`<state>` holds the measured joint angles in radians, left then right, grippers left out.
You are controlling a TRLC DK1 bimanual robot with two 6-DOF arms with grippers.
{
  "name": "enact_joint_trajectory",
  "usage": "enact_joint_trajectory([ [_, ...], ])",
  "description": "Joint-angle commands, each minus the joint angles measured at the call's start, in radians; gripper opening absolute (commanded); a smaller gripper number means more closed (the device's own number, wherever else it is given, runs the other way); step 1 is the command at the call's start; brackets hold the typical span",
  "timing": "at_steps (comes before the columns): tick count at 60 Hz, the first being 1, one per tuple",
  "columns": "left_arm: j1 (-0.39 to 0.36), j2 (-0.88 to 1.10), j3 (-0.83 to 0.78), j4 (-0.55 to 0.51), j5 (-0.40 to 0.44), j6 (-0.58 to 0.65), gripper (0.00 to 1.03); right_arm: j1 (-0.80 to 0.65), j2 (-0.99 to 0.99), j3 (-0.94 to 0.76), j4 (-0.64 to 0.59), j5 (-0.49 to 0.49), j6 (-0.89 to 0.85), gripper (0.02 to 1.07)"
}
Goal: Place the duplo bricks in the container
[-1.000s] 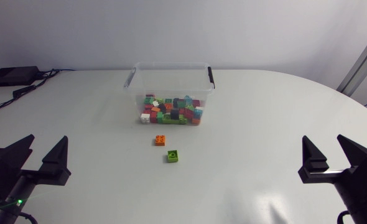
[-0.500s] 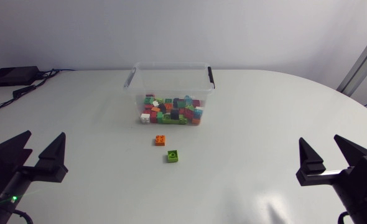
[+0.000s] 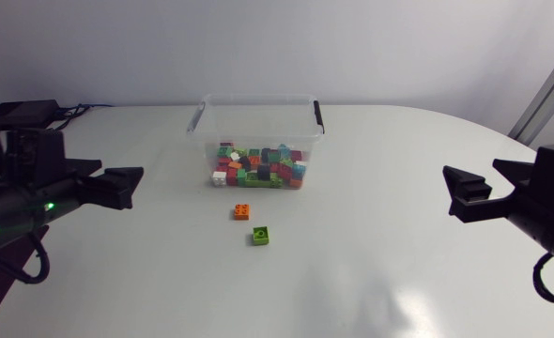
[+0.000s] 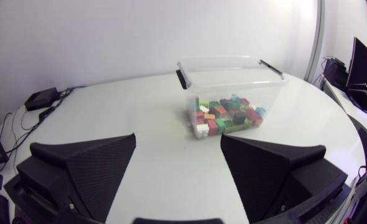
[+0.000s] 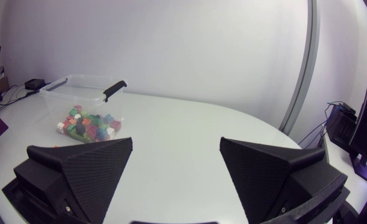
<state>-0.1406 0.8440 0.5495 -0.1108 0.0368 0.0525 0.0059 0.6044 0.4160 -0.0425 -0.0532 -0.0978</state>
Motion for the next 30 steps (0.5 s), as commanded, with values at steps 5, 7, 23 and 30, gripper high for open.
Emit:
enact_joint_trajectory([
  [5,-0.004,0.234,0.142,-0.076,0.049,0.032,0.94,0.014,0.144,0.067,-0.014,-0.031,0.024,1.03],
  [7,-0.004,0.285,0.168,-0.101,0.055,0.050,0.94,0.014,0.170,0.075,-0.019,-0.037,0.030,1.03],
  [23,-0.040,0.586,0.299,-0.190,0.061,0.331,0.94,0.014,0.402,0.190,-0.145,-0.129,0.035,1.03],
  [30,-0.071,0.682,0.339,-0.236,0.066,0.481,0.94,0.039,0.480,0.234,-0.204,-0.172,0.010,1.03],
])
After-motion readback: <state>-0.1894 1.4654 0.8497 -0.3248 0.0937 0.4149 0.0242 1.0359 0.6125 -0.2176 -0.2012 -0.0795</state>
